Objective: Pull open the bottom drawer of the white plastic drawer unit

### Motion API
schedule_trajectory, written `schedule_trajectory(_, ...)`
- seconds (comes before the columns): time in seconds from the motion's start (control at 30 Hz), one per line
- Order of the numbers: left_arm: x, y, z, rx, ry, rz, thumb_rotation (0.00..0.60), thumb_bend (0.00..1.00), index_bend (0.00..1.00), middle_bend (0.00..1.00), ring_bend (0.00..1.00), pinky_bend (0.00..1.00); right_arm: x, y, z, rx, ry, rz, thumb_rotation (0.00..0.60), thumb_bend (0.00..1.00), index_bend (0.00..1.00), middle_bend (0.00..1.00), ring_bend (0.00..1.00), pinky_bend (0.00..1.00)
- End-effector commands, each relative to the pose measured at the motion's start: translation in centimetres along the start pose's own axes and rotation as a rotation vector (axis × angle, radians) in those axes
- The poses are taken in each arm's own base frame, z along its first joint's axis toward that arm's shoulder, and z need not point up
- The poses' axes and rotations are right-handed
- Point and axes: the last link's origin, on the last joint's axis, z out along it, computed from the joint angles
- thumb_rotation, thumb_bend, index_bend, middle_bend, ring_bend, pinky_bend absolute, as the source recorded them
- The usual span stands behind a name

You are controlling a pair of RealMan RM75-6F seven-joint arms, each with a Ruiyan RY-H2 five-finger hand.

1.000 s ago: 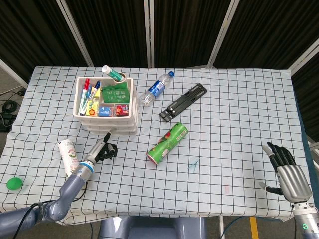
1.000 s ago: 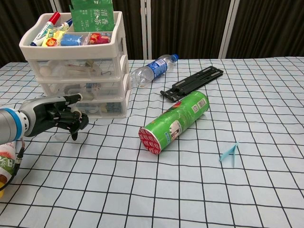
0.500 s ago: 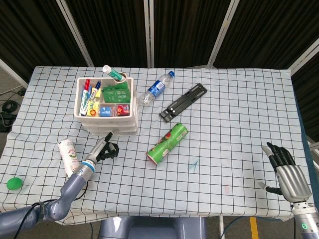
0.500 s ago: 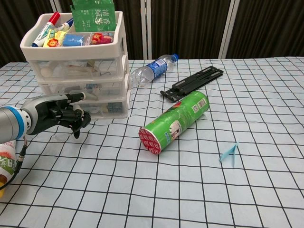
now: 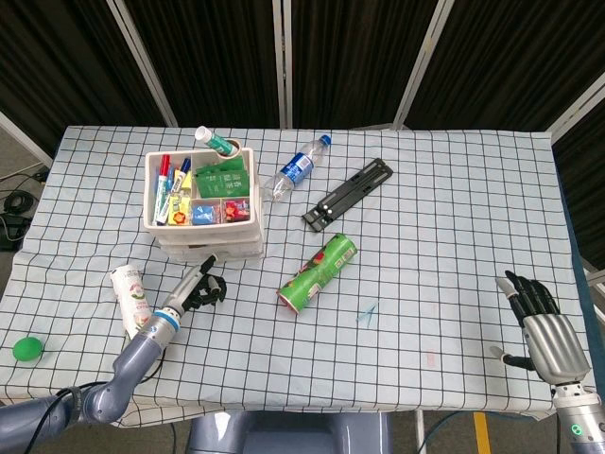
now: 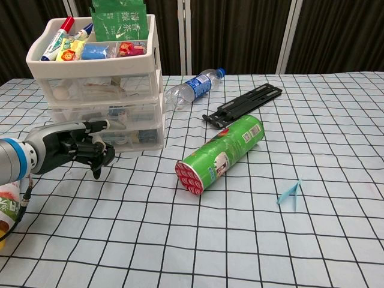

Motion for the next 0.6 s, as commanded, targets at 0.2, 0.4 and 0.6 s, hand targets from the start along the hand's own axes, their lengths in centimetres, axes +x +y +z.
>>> schedule_trajectory(0.2,-0.3,-0.3,-0.6,-0.003,-0.013,0.018,0.6,1.0,0.15,0.7,0.7,0.58,0.0,0.0,0.0,-0.001,-0.001,-0.001,0.6,0.02,0.02,0.0,0.0,0.0)
schedule_trajectory(0.4,-0.5,-0.8,-1.3,-0.007,-0.014,0.032,0.6,1.0,0.15,0.7,0.7,0.58,0.0,0.0,0.0,-0.001,-0.001,-0.003,0.6,0.02,0.02,0.0,0.0,0.0)
schedule_trajectory(0.6,-0.4,-1.4,-2.2,-0.016,-0.007,0.037,0.6,1.0,0.15,0.7,0.7,0.58,0.0,0.0,0.0,-0.003,0.002,-0.002,0.6,0.02,0.02,0.0,0.0,0.0)
